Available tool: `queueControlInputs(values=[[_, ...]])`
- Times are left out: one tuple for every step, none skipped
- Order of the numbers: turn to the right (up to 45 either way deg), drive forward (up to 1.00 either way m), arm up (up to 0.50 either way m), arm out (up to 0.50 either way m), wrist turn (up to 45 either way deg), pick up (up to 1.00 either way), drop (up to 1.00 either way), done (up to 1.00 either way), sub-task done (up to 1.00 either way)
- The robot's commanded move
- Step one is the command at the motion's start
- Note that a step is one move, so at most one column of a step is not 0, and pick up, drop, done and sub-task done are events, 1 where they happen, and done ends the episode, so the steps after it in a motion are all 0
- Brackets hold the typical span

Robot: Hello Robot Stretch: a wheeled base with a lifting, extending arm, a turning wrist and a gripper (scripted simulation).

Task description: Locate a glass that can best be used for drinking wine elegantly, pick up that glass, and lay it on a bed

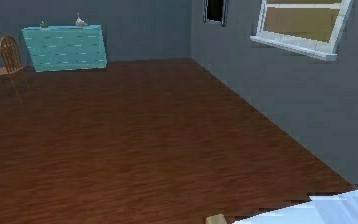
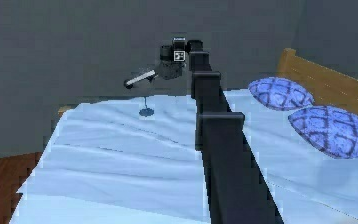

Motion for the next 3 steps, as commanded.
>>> queueControlInputs(values=[[0.0,0.0,0.0,0.0,45.0,0.0,0.0,0.0,0.0],[0.0,0.0,0.0,0.0,45.0,0.0,0.0,0.0,0.0],[0.0,0.0,0.0,0.0,6.0,0.0,0.0,0.0,0.0]])
